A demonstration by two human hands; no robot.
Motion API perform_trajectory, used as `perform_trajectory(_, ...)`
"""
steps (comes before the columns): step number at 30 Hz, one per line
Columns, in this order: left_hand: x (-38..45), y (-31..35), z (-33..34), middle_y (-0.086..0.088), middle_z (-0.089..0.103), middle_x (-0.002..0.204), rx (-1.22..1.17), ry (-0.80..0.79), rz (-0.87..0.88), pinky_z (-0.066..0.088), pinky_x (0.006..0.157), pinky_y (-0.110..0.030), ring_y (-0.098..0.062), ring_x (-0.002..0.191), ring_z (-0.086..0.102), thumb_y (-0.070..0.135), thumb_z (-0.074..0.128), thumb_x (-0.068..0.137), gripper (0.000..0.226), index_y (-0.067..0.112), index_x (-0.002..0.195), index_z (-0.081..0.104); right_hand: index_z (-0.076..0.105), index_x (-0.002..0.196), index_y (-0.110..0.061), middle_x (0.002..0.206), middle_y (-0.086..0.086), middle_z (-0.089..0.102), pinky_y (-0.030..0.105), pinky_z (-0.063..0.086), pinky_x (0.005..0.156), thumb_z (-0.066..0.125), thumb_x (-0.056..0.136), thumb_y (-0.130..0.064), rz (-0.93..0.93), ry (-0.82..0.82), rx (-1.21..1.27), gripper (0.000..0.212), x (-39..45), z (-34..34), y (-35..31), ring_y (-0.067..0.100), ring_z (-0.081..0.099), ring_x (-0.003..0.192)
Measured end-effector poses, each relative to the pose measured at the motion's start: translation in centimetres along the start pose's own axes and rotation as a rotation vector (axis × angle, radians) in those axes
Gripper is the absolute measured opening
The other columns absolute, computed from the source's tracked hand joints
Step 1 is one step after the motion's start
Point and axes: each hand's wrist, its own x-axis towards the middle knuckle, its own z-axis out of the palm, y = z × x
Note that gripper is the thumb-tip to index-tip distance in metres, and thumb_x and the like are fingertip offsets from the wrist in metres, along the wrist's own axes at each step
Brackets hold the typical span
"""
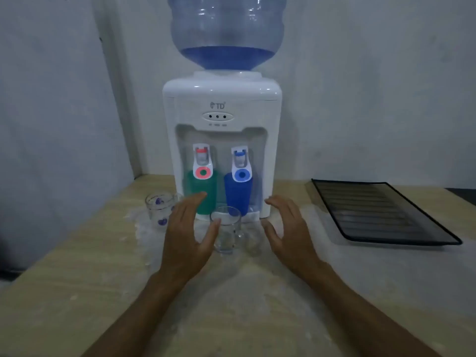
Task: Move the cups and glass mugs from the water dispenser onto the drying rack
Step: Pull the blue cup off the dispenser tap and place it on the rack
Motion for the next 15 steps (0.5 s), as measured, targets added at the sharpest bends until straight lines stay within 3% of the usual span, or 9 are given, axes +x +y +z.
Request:
perform_trajectory(3,-0.9,-1.4,-0.2,-0.012,0.069,0.123,0.037,0.083,-0.107,0.054,0.101,-0.044,-0.023,0.116,0.062,0.024,0.071,0.088,0.044,0.006,0.128,0.065,0.064,0.127,-0.008,0.126,0.005,0.062,0.005,0.033,0.105,0.075,0.089,-0.009,0.051,-0.032,0.000,0.040,-0.6,-0.2,0.5,0.008,0.052,0.118)
perform_trajectory(6,-0.8,-2.4,0.0,-0.012,0.070,0.118,0.054,0.148,-0.204,0.057,0.095,-0.049,-0.026,0.110,0.064,0.020,0.071,0.093,0.032,0.007,0.123,0.067,0.066,0.124,-0.009,0.124,0.005,0.065,0.002,0.032,0.100,0.075,0.090,-0.009,0.103,-0.065,-0.042,0.036,-0.8,-0.4,0.7,0.015,0.059,0.114)
perform_trajectory(11,-0.7,-2.2,0.2,-0.009,0.070,0.116,0.037,0.116,-0.217,0.059,0.088,-0.039,-0.022,0.104,0.065,0.013,0.075,0.092,0.032,0.007,0.122,0.067,0.068,0.124,-0.011,0.122,0.004,0.067,0.004,0.036,0.098,0.076,0.091,-0.010,0.115,-0.101,-0.044,0.034,-1.0,-0.4,0.4,0.014,0.062,0.112)
perform_trajectory(15,-0.5,-2.2,0.2,-0.005,0.070,0.115,0.018,0.092,-0.207,0.061,0.080,-0.030,-0.016,0.099,0.066,0.015,0.074,0.093,0.032,0.008,0.124,0.067,0.068,0.125,-0.010,0.121,0.003,0.069,0.030,0.052,0.098,0.075,0.091,-0.009,0.127,-0.083,-0.028,0.035,-1.0,-0.5,0.6,0.016,0.064,0.111)
